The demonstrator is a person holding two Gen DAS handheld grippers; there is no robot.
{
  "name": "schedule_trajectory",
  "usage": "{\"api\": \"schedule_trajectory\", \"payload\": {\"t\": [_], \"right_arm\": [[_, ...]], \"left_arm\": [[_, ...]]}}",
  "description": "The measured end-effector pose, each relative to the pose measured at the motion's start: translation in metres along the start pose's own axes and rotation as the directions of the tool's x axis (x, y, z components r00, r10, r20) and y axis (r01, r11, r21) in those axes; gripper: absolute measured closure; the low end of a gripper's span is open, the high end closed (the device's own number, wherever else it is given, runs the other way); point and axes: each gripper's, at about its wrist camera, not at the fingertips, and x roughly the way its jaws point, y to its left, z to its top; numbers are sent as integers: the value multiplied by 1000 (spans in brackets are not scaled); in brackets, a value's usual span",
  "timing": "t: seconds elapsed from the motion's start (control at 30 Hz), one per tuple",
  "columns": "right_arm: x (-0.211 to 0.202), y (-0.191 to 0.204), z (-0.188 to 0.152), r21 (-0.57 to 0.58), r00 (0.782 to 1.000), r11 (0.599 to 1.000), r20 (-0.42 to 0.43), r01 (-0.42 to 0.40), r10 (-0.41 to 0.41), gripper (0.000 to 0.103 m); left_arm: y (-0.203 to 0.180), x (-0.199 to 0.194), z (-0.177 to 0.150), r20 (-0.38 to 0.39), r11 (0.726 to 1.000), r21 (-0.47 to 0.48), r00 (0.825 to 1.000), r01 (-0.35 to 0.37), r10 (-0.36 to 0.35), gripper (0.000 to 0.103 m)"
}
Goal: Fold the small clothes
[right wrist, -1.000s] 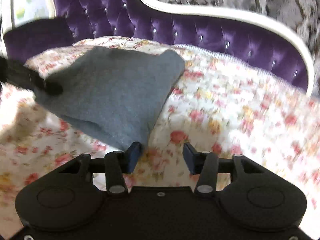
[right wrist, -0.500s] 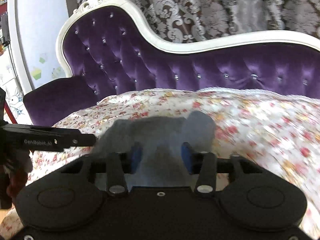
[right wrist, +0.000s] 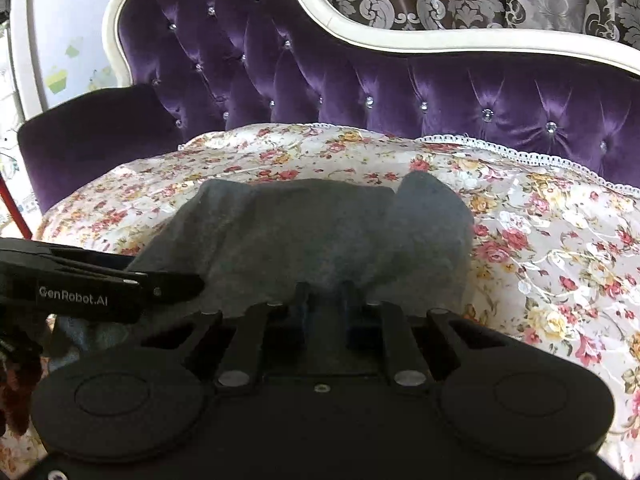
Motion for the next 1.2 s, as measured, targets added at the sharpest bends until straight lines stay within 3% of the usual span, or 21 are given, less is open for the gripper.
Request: {"api": "schedule_trajectory", "payload": {"t": [0.07, 0.1, 0.13, 0.17, 0.2, 0.23, 0.47, 0.57, 0.73, 0.9, 1.1, 1.13, 1.17, 1.2], "right_arm": [[-5, -9, 5, 25, 999, 999, 2, -33, 33, 75], [-11, -15, 8, 51, 999, 997, 14, -53, 52, 64], [-17, -21, 10, 79, 997, 994, 36, -75, 73, 46], [-25, -27, 10, 106, 994, 990, 62, -95, 88, 37], [-29, -30, 13, 129, 991, 985, 88, -111, 100, 18], [-35, -36, 13, 149, 989, 981, 107, -121, 106, 15], [-38, -83, 4, 317, 991, 940, 80, -131, 111, 15], [-26, -97, -6, 399, 981, 897, 56, -190, 183, 15], [-1, -100, -20, 471, 940, 821, 59, -324, 337, 13], [11, -96, -14, 479, 925, 799, 89, -364, 369, 5], [25, -93, -4, 477, 916, 792, 78, -380, 393, 4], [25, -93, -4, 476, 917, 795, 73, -378, 392, 6], [24, -92, -4, 472, 919, 800, 65, -371, 388, 11], [24, -92, -4, 465, 924, 810, 49, -357, 379, 34]], "left_arm": [[4, -8, 2, -2, 1000, -6, 1000, 25, -25, 23], [6, -14, 2, 4, 999, -11, 999, 36, -36, 23], [8, -19, 1, 6, 999, -14, 999, 47, -47, 21], [6, -20, 0, 1, 998, -15, 998, 56, -56, 20], [8, -23, -1, -7, 998, -19, 998, 67, -67, 20], [9, -25, -3, -18, 997, -29, 997, 77, -77, 20], [24, -26, -19, -83, 981, -126, 984, 144, -155, 15], [20, -20, -21, -94, 977, -131, 979, 168, -181, 7], [8, -8, -17, -96, 974, -121, 975, 190, -202, 1], [5, 7, -10, -81, 966, -146, 971, 213, -226, 1], [-6, 16, -5, -87, 974, -106, 974, 200, -209, 1], [-6, 16, -6, -82, 973, -107, 973, 205, -214, 4], [-5, 15, -6, -75, 972, -112, 973, 209, -217, 12], [-5, 14, -6, -61, 972, -117, 975, 204, -212, 46]]}}
